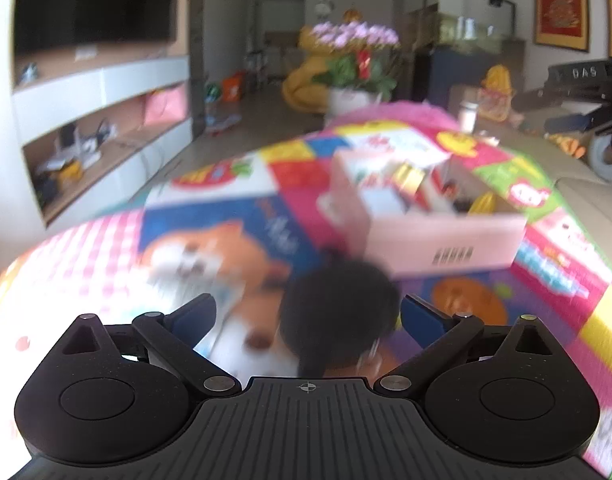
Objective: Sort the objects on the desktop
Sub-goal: 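Carry the corn into the pink box with the right tool while the left tool carries the yogurt bottle in, then grasp the black plush toy with the right tool and lift it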
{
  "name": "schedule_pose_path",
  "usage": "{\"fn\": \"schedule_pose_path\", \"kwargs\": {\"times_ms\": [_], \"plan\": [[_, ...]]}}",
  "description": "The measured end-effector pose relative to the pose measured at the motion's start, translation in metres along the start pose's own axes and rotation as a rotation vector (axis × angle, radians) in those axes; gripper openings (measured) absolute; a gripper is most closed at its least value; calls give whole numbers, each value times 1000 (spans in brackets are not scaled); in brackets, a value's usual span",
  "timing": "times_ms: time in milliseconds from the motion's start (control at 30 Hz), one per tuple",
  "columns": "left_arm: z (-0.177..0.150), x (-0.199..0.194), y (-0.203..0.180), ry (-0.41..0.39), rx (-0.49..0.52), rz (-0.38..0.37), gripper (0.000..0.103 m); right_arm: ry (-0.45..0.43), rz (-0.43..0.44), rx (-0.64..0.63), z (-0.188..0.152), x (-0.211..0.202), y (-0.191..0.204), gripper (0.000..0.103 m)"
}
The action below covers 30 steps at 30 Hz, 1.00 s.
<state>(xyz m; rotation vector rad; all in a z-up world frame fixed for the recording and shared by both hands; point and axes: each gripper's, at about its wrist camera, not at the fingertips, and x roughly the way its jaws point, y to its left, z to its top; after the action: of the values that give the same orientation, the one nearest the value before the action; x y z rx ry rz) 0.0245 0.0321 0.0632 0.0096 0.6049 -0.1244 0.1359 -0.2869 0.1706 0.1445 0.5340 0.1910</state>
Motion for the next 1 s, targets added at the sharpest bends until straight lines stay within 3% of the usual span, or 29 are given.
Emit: {"fn": "schedule_pose_path", "kwargs": {"times_ms": [167,267,467,600,700,733,767,833,867,900,967,1000], "plan": [[-29,-13,18,44,-33,68,103,73,37,-75,-27,13,35,81],[-38,-22,33,51,-67,121,103,109,86,-186,-53,19,73,88],[-45,-33,60,70,-129,223,103,179,205,-408,-109,37,154,89],[-48,-41,69,77,-156,241,103,151,215,-553,-142,47,187,92],[-47,-45,68,73,-144,248,103,104,219,-592,-150,49,198,94],[-47,-47,67,69,-139,248,103,111,229,-584,-148,49,199,88],[-45,-47,64,65,-134,248,103,128,250,-568,-143,47,198,74],[-44,-49,60,58,-126,241,103,147,270,-525,-134,41,194,67],[-43,-48,57,56,-121,235,103,154,286,-504,-130,37,190,56],[-43,-48,54,55,-116,228,103,165,296,-480,-125,33,185,52],[-42,-48,48,52,-102,211,103,201,302,-413,-116,26,170,29],[-41,-48,44,49,-94,198,103,219,308,-384,-112,23,162,26]]}}
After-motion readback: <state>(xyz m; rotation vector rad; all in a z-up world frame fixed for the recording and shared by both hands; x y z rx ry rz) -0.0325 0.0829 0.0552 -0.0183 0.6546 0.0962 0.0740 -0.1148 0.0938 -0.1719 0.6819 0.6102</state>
